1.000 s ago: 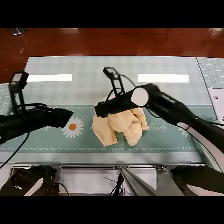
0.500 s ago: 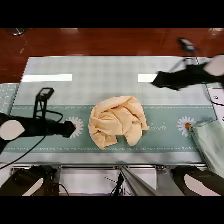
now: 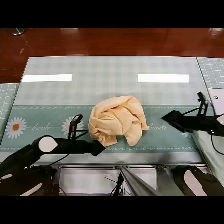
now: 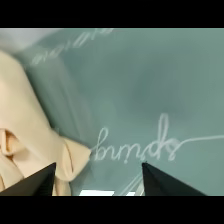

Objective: Fold the shirts.

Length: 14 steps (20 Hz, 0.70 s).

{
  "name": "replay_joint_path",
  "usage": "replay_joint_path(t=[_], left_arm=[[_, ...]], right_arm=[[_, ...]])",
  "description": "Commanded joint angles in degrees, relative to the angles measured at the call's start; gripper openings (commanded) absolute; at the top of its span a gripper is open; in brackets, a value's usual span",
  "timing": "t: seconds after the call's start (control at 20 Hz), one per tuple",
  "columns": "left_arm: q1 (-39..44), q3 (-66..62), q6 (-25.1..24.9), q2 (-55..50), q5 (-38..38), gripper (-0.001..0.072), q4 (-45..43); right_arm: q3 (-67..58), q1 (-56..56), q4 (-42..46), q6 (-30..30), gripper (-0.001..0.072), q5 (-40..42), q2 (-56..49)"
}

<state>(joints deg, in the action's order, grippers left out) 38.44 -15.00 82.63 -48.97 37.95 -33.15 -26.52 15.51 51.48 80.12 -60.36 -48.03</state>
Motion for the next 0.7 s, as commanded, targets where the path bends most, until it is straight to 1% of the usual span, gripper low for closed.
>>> replay_joint_path(t=[0.0,0.05,0.1,0.15,0.25,0.3,0.45,0.55,0.6,0.65], left_arm=[[6.4,-2.7,-2.2,-8.3,-14.2,0.07,6.2],[6.3,-4.7,-2.8,-10.9,-14.4,0.0698,6.1],[6.0,-6.5,-4.5,-13.1,-13.8,0.0542,6.1],[5.2,-8.1,-7.8,-14.7,-11.7,0.0025,6.1],[2.4,-10.6,-12.3,-15.7,-5.6,0.0028,6.1],[0.5,-11.2,-13.2,-15.4,-3.0,0.0028,6.1],[-4.6,-11.6,-13.5,-14.5,0.3,0.0028,6.1],[-6.5,-11.6,-13.7,-14.0,0.7,0.0029,6.1],[-6.9,-11.8,-14.1,-13.9,0.7,0.0028,6.1],[-7.3,-12.2,-15.6,-13.9,1.3,0.0028,6.1]], right_arm=[[3.9,-7.1,-2.9,-0.5,0.0619,2.3,1.0],[3.9,-9.6,-2.4,0.6,0.0619,2.9,0.8],[3.9,-12.4,-1.4,3.1,0.0618,3.0,0.4],[3.9,-15.3,-1.0,5.3,0.0618,2.8,-0.3],[3.9,-21.9,-1.7,7.9,0.0619,3.3,-2.3],[3.9,-25.4,-2.4,8.5,0.0618,4.4,-3.5],[3.9,-35.2,-5.7,9.7,0.0618,10.6,-7.9],[3.8,-38.3,-9.3,9.7,0.0618,16.2,-11.2],[3.7,-39.0,-11.3,9.2,0.0599,17.6,-12.9],[3.1,-39.8,-12.6,7.9,0.0457,18.1,-14.4]])
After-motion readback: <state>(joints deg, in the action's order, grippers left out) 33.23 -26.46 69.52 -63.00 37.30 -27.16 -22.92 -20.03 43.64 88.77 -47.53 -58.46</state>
